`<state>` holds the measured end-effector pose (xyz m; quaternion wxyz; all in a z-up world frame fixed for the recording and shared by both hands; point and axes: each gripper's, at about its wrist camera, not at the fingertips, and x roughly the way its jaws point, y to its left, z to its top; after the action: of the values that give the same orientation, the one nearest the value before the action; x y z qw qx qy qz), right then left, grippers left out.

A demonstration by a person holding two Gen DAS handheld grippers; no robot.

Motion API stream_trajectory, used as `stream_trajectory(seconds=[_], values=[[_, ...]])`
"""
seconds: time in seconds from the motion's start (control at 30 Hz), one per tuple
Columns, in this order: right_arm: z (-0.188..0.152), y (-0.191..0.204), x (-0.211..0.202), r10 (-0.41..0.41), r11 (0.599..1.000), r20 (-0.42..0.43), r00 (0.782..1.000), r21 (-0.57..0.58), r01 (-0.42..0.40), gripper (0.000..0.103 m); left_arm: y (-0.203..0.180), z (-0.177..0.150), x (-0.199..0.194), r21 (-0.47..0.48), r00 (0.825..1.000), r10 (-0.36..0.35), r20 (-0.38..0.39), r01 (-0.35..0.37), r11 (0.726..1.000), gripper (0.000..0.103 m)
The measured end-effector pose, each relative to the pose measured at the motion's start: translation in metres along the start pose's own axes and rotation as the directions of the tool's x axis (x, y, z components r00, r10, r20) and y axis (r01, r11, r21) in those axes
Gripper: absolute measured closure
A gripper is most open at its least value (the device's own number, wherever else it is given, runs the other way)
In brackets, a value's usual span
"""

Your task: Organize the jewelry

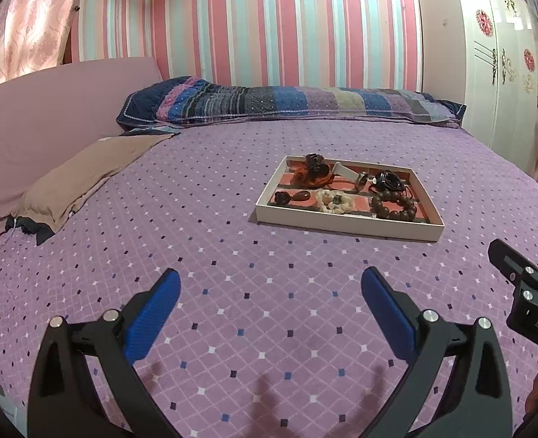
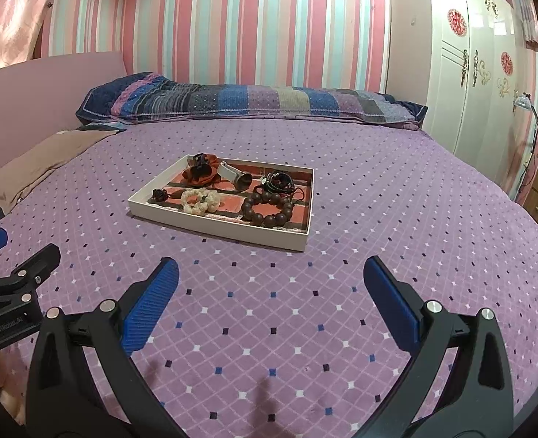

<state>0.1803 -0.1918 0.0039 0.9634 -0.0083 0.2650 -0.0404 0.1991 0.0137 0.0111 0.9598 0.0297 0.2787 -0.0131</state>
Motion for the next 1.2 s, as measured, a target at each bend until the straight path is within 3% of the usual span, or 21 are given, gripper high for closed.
stream_trajectory(seconds=[1.2], values=[[0.0008, -0.0033, 0.0003, -0.026, 1.000, 0.011, 1.000, 0.005, 0.026, 0.004, -0.0010, 0.0016, -0.0057, 0.008, 1.000, 0.005, 0.015, -0.005, 1.000, 0.006]])
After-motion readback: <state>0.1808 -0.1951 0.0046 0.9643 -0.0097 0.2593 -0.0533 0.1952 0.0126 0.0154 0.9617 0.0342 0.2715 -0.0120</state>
